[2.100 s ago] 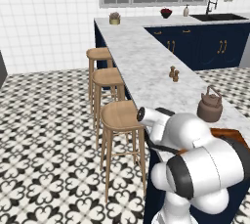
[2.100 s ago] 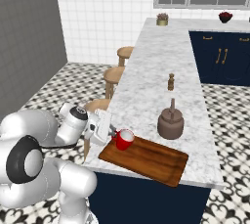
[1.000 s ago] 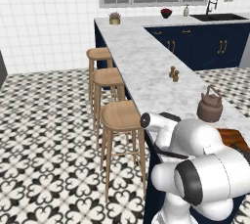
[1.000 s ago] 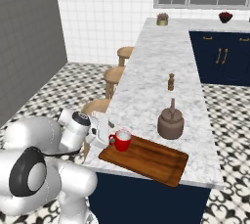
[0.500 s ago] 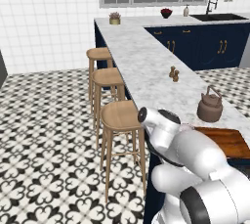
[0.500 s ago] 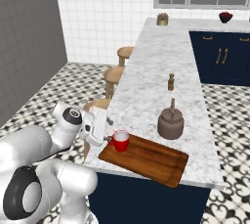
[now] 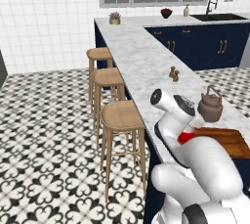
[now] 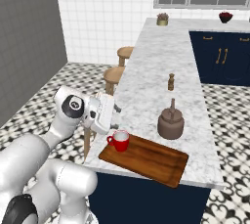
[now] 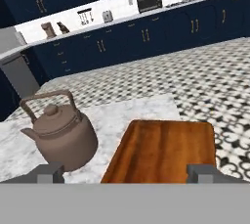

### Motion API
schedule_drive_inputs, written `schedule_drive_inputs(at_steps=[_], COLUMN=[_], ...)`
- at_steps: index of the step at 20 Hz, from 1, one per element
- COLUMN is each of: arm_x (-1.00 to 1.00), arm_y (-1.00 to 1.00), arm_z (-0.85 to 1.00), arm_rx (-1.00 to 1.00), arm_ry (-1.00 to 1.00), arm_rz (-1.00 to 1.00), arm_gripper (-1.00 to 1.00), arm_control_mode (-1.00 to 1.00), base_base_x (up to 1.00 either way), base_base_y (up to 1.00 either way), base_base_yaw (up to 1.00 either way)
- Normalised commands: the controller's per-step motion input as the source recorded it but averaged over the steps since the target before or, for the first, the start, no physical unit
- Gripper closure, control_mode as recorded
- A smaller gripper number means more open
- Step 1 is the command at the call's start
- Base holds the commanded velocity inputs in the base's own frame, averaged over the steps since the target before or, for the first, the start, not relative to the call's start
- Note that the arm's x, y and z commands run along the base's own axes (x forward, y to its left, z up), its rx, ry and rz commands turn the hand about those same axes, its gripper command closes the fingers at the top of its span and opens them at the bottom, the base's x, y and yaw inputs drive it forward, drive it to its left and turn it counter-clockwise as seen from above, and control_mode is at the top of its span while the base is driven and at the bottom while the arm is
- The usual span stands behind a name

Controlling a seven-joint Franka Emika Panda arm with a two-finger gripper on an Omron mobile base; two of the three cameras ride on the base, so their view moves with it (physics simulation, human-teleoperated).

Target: Pick the kettle from the counter and place it on the tray. Then pick the mug from the cabinet and place it on the tray. Then close the cabinet doors.

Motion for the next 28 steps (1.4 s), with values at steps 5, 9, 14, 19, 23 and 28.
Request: schedule_drive_inputs(at_steps=[5, 9, 14, 19, 23, 28], arm_x=[-0.02, 0.0, 0.0, 0.12, 0.43, 0.5], arm_y=[-0.74, -0.74, -0.64, -0.41, -0.19, -0.25], arm_z=[0.79, 0.56, 0.4, 0.28, -0.02, -0.21], arm_rx=[0.0, 0.0, 0.0, 0.0, 0.0, 0.21], arm_ry=[0.1, 0.27, 0.32, 0.34, 0.46, 0.36], arm_rz=[0.08, 0.18, 0.26, 0.34, 0.33, 0.29], arm_gripper=[-1.0, -1.0, -1.0, -1.0, -1.0, -1.0], arm_control_mode=[-1.0, -1.0, -1.0, -1.0, -1.0, -1.0], base_base_x=[0.0, 0.0, 0.0, 0.0, 0.0, 0.0], base_base_y=[0.0, 0.0, 0.0, 0.0, 0.0, 0.0], base_base_yaw=[0.0, 0.0, 0.0, 0.0, 0.0, 0.0])
